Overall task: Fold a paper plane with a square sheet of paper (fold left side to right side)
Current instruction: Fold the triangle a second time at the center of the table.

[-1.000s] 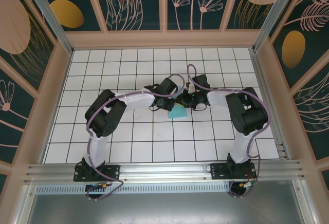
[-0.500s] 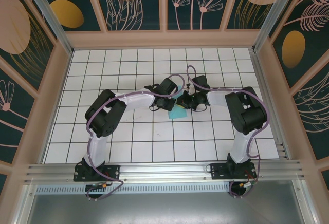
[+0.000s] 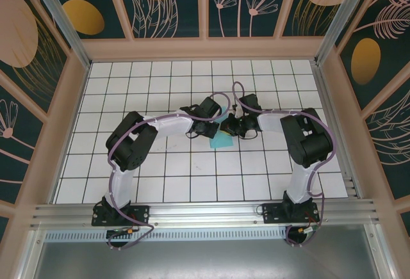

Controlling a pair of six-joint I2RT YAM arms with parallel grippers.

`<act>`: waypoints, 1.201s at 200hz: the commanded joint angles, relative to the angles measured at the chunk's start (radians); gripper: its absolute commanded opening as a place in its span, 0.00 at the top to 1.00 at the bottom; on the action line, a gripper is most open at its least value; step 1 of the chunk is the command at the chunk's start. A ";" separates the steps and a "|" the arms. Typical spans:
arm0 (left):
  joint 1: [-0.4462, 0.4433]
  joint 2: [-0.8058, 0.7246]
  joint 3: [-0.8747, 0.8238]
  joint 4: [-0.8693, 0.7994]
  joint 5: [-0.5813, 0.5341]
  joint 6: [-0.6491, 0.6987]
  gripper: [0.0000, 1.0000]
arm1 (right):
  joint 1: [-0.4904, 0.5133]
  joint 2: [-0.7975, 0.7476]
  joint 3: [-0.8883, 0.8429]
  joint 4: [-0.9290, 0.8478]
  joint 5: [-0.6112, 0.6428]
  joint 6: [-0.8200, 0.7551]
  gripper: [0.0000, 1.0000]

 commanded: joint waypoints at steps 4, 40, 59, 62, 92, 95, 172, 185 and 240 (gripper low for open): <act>0.005 0.028 0.000 0.001 -0.033 0.002 0.91 | -0.005 -0.033 -0.010 -0.001 -0.005 -0.011 0.85; 0.004 0.028 -0.003 0.005 -0.021 0.004 0.91 | -0.026 -0.130 -0.056 -0.029 0.001 -0.017 0.83; 0.004 0.026 -0.004 0.006 -0.019 0.003 0.91 | -0.024 -0.151 -0.088 -0.042 0.005 -0.017 0.85; 0.004 0.024 -0.003 0.006 -0.018 0.003 0.91 | -0.024 -0.154 -0.097 -0.039 0.002 -0.015 0.85; 0.004 0.021 -0.003 0.005 -0.018 0.002 0.91 | -0.012 -0.152 -0.155 -0.011 -0.004 0.004 0.88; 0.005 0.019 -0.002 0.006 -0.018 0.001 0.91 | -0.011 -0.150 -0.158 -0.012 -0.004 0.005 0.88; 0.003 -0.009 0.012 -0.001 -0.017 0.011 0.91 | -0.007 -0.085 -0.144 -0.101 0.071 -0.040 0.89; 0.004 -0.011 0.009 -0.001 -0.017 0.013 0.91 | -0.008 -0.081 -0.143 -0.107 0.075 -0.045 0.89; 0.004 -0.028 -0.001 -0.001 -0.025 0.015 0.91 | -0.008 -0.078 -0.137 -0.112 0.076 -0.049 0.89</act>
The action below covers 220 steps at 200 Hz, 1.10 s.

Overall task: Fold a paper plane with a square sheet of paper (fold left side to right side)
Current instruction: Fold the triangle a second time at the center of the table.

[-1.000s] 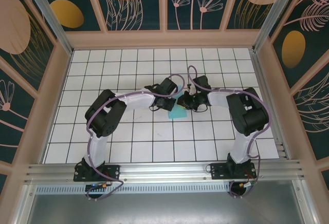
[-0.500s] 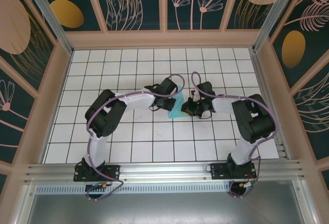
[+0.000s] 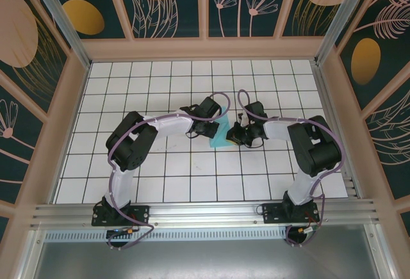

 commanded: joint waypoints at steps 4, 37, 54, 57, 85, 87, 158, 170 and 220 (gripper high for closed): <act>0.004 -0.029 -0.003 -0.003 -0.023 0.013 0.91 | 0.006 0.038 0.009 -0.062 0.053 -0.019 0.89; 0.004 -0.036 -0.009 0.007 -0.013 0.013 0.91 | 0.006 0.040 0.014 -0.064 0.052 -0.020 0.89; 0.004 -0.034 -0.008 0.010 -0.007 0.014 0.91 | 0.006 0.041 0.017 -0.068 0.053 -0.023 0.89; 0.004 -0.034 -0.008 0.011 -0.005 0.013 0.91 | 0.006 0.042 0.017 -0.070 0.054 -0.023 0.89; 0.004 -0.047 -0.010 0.009 -0.007 0.012 0.91 | 0.006 0.044 0.018 -0.070 0.053 -0.024 0.89; 0.005 -0.049 -0.011 0.009 -0.007 0.013 0.91 | 0.005 0.044 0.018 -0.071 0.053 -0.024 0.89; 0.005 -0.048 -0.018 0.014 -0.009 0.016 0.90 | 0.006 0.043 0.019 -0.073 0.053 -0.026 0.89; 0.004 -0.045 -0.018 0.017 -0.009 0.016 0.90 | 0.005 0.042 0.019 -0.073 0.054 -0.027 0.89; 0.004 -0.018 -0.010 0.020 -0.004 0.017 0.90 | 0.006 0.041 0.019 -0.073 0.052 -0.027 0.89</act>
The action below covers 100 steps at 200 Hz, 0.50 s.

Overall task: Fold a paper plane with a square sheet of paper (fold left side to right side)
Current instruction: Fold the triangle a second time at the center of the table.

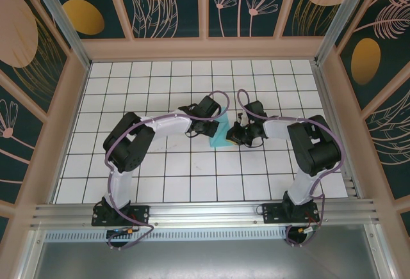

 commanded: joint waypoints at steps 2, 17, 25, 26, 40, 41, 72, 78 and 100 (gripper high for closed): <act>0.004 0.014 0.002 0.006 -0.004 0.017 0.90 | 0.005 0.036 0.003 -0.052 0.052 -0.023 0.89; 0.004 0.016 0.002 0.006 -0.006 0.017 0.91 | 0.006 0.036 0.003 -0.054 0.053 -0.024 0.89; 0.005 0.018 0.002 0.005 -0.008 0.018 0.91 | 0.006 0.035 0.001 -0.054 0.054 -0.025 0.89; 0.005 0.019 0.002 0.005 -0.008 0.018 0.91 | 0.006 0.035 0.002 -0.054 0.054 -0.025 0.89; 0.004 0.023 0.002 0.003 -0.008 0.018 0.90 | 0.006 0.037 0.003 -0.054 0.054 -0.025 0.89; 0.004 0.024 0.002 0.003 -0.008 0.018 0.90 | 0.006 0.037 0.003 -0.054 0.054 -0.025 0.89; 0.004 0.034 -0.004 0.003 -0.006 0.018 0.90 | 0.005 0.037 0.001 -0.054 0.054 -0.026 0.89; 0.004 0.036 -0.005 0.003 -0.006 0.018 0.90 | 0.006 0.038 0.004 -0.054 0.054 -0.026 0.89; 0.004 0.042 -0.008 0.006 -0.001 0.017 0.90 | 0.005 0.038 0.003 -0.054 0.053 -0.026 0.89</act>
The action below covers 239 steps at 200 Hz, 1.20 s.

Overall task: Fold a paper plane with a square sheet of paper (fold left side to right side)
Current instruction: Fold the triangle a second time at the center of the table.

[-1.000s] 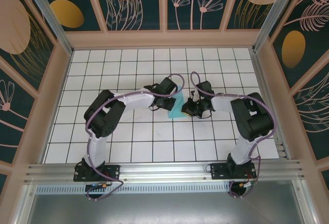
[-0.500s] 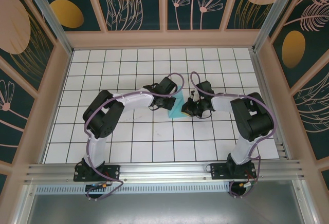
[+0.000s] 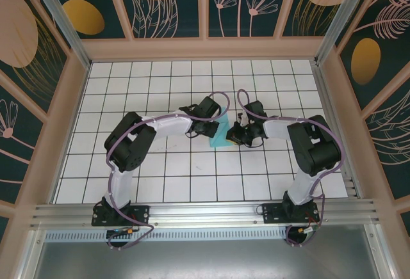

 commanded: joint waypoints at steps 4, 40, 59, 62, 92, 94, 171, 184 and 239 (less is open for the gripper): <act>0.004 0.027 -0.008 0.006 -0.001 0.016 0.91 | 0.005 0.038 0.003 -0.053 0.053 -0.022 0.89; 0.004 0.035 -0.010 0.011 0.001 0.014 0.91 | 0.006 0.036 0.003 -0.054 0.052 -0.022 0.89; 0.004 0.040 -0.012 0.011 0.002 0.014 0.91 | 0.004 0.026 0.006 -0.046 0.043 -0.022 0.88; 0.004 0.041 -0.012 0.010 0.002 0.014 0.91 | 0.003 0.021 0.007 -0.044 0.040 -0.021 0.88; 0.004 0.040 -0.018 0.011 0.002 0.015 0.91 | -0.029 -0.049 -0.003 0.013 -0.035 -0.008 0.88; 0.004 0.039 -0.018 0.011 0.002 0.015 0.91 | -0.031 -0.055 -0.003 0.016 -0.039 -0.006 0.88; 0.004 0.037 -0.018 0.013 0.007 0.014 0.91 | -0.024 0.018 0.138 0.125 -0.098 0.080 0.90; 0.004 0.037 -0.018 0.013 0.008 0.014 0.91 | -0.012 0.051 0.165 0.135 -0.100 0.088 0.90; 0.004 0.036 -0.016 0.012 0.009 0.013 0.91 | 0.012 0.123 0.190 0.126 -0.083 0.087 0.90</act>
